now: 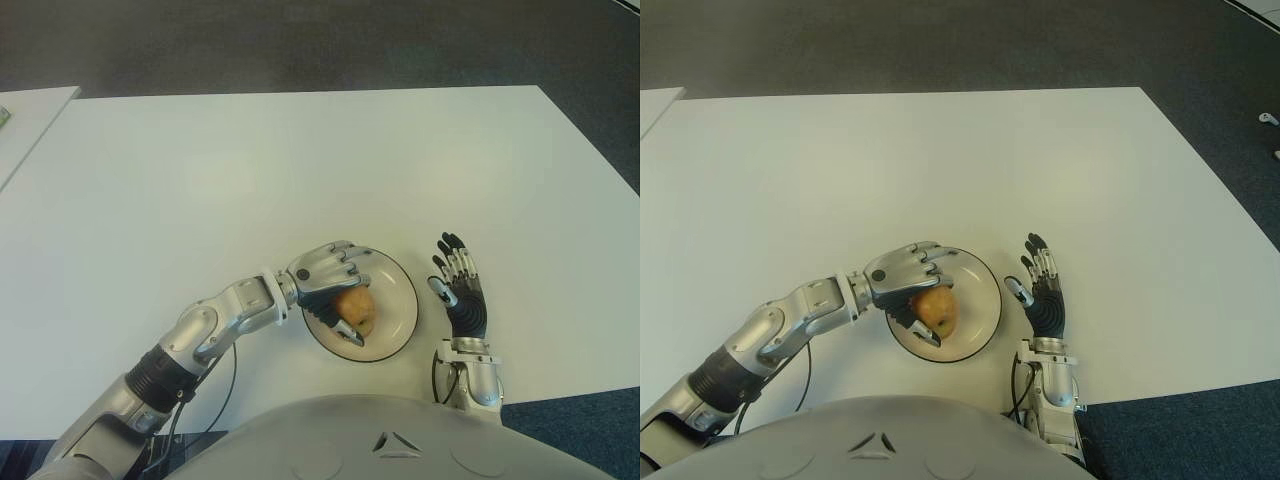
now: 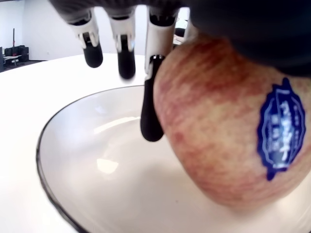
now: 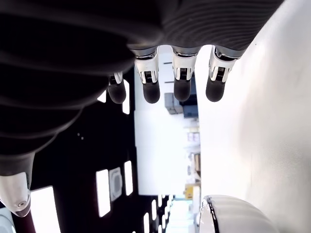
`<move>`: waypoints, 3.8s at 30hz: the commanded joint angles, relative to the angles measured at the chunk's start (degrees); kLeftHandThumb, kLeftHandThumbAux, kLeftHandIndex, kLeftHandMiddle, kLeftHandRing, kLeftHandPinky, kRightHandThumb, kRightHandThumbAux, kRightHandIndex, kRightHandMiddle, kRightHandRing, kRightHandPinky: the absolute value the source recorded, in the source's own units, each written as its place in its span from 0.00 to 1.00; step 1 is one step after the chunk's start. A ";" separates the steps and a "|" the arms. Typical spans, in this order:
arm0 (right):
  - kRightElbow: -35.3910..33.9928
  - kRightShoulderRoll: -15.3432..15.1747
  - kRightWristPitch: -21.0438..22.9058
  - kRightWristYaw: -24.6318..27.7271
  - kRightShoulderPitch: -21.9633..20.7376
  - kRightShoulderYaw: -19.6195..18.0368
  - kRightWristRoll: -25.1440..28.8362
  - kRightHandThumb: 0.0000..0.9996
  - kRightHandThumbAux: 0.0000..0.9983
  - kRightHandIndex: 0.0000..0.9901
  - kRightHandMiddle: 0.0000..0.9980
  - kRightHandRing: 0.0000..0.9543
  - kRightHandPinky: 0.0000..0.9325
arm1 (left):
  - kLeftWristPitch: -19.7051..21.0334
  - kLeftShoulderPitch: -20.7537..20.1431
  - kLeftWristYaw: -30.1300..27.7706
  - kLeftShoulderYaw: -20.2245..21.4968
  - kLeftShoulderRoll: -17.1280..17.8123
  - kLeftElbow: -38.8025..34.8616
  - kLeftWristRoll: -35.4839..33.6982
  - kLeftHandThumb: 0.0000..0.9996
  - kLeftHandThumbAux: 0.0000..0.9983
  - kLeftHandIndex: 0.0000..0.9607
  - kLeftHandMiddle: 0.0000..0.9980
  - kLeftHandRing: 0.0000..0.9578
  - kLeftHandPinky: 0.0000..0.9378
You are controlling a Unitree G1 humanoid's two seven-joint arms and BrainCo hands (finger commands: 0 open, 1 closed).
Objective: Put the apples into the plate.
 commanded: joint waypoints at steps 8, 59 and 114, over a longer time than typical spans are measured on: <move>7.66 1.57 6.58 -0.97 4.06 0.96 -0.89 0.07 0.53 0.02 0.00 0.00 0.00 | 2.57 3.10 4.53 3.85 -2.11 -1.35 -2.20 0.14 0.18 0.00 0.00 0.00 0.00; 13.50 -0.24 10.07 -1.85 -8.11 -0.89 -1.24 0.06 0.54 0.01 0.00 0.00 0.00 | 9.58 21.21 19.03 23.24 -26.47 14.86 -52.23 0.00 0.29 0.00 0.00 0.00 0.00; 11.80 -0.64 8.49 0.00 -17.43 -1.45 -1.00 0.09 0.61 0.02 0.00 0.00 0.00 | 1.04 19.20 20.99 27.36 -30.58 16.74 -50.78 0.03 0.46 0.05 0.05 0.05 0.10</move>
